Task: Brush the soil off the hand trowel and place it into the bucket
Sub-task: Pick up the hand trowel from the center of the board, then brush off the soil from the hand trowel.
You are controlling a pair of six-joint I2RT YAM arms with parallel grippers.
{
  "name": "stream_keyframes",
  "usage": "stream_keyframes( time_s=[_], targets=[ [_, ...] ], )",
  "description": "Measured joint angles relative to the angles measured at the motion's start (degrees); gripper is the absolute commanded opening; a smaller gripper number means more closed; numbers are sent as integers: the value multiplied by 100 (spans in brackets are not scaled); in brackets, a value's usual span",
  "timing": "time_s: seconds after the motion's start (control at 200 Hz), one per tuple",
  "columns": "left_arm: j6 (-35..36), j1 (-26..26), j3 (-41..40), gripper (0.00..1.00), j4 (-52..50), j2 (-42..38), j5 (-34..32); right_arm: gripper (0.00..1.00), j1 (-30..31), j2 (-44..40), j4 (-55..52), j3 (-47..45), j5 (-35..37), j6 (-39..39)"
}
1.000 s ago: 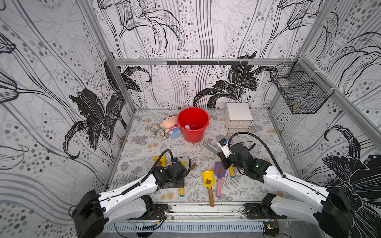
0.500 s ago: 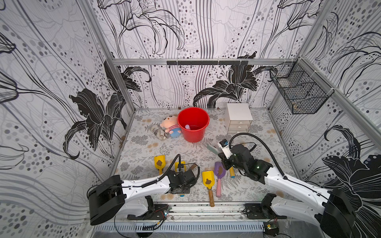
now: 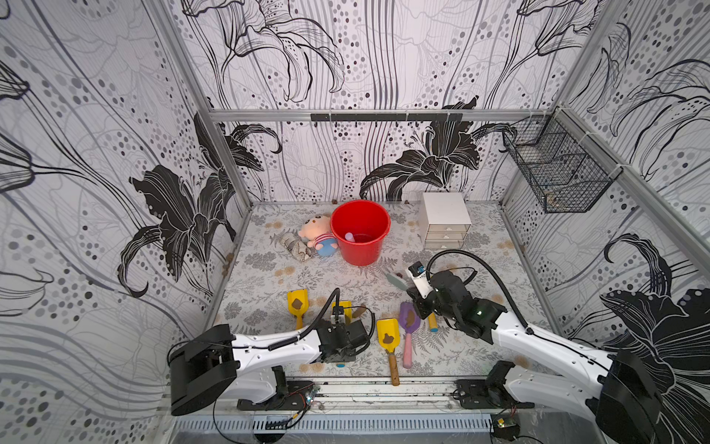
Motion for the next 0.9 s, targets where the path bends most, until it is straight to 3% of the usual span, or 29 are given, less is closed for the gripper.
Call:
stream_keyframes(
  time_s=[0.14,0.28,0.466,0.731,0.896],
  targets=[
    [168,22,68,10,-264,-94,9,0,-107,-52,4,-68,-267,177],
    [505,313,179,0,-472,-439,199,0,-603,-232,42,-205,-1001,627],
    [1329,1008,870,0,-820,-763,476,0,-1333,-282,286,-247,-2212,1526],
    [2894,2144,1781,0,-1182,-723,1064,0,-1491,-361,254,13,-3281,2413],
    [3591,2396,2170,0,-1379,-529,1294,0,-1526,-428,326,26,-3751,2979]
  ],
)
